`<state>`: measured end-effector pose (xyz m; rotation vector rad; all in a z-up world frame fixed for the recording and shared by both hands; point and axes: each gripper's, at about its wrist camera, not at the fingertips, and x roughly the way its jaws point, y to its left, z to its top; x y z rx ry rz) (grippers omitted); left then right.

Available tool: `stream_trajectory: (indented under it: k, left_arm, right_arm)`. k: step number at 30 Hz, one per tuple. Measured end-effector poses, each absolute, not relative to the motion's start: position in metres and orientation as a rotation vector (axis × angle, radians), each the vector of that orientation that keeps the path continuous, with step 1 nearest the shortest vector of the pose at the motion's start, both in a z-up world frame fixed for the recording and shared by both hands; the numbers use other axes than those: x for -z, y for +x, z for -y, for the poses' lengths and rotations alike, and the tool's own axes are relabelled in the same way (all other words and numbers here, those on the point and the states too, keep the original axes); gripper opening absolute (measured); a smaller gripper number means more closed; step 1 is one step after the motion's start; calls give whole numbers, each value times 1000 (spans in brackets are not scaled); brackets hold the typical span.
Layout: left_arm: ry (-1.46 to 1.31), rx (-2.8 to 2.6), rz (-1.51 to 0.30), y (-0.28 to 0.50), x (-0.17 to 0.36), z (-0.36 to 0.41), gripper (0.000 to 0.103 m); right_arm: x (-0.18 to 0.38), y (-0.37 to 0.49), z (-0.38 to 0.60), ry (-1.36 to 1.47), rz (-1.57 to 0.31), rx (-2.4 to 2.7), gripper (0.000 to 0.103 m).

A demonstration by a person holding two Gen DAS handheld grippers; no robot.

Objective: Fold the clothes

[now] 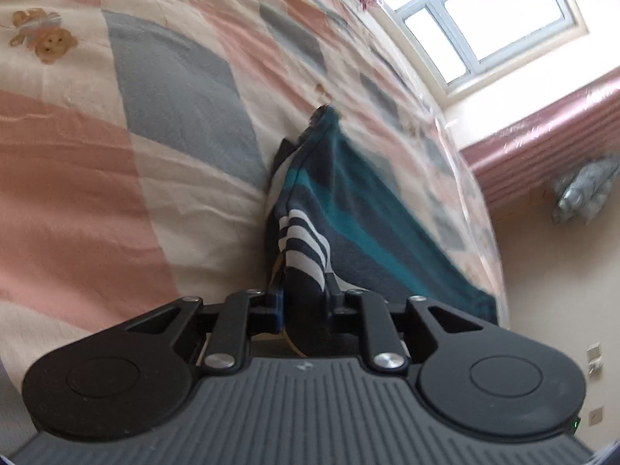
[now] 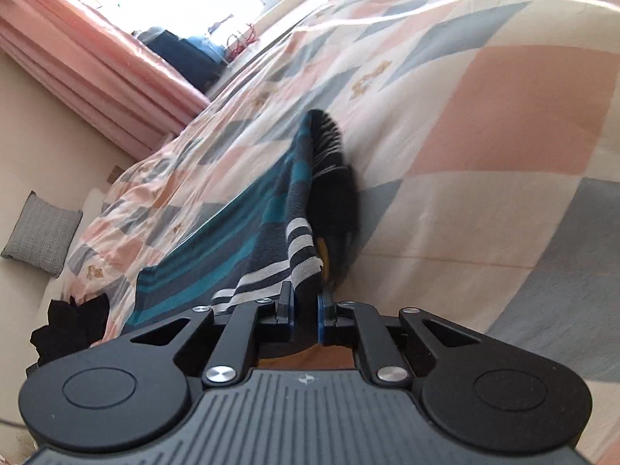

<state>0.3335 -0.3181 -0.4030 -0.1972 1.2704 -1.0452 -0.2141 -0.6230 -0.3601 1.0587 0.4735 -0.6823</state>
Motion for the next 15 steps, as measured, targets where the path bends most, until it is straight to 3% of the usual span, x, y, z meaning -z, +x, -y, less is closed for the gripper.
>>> stream_trajectory:
  k: [3, 6, 8, 9, 12, 13, 15]
  left_arm:
    - [-107, 1051, -1267, 336, 409, 317, 18]
    - [-15, 1024, -1189, 339, 388, 305, 32]
    - [121, 999, -1080, 332, 365, 296, 27]
    - [231, 989, -993, 321, 352, 294, 27]
    - [634, 1117, -636, 252, 339, 295, 41]
    - [766, 1154, -506, 228, 336, 295, 49]
    - [1070, 1242, -184, 177, 361, 300, 59]
  right_arm:
    - [398, -214, 628, 1164, -536, 718, 8]
    - [395, -215, 627, 1177, -550, 758, 14]
    - [381, -220, 625, 1156, -574, 804, 36]
    - [368, -221, 620, 1093, -608, 849, 60]
    - [327, -208, 579, 638, -744, 893, 65]
    - [320, -198, 557, 446, -800, 865, 78]
    - [327, -176, 505, 41, -895, 746, 90]
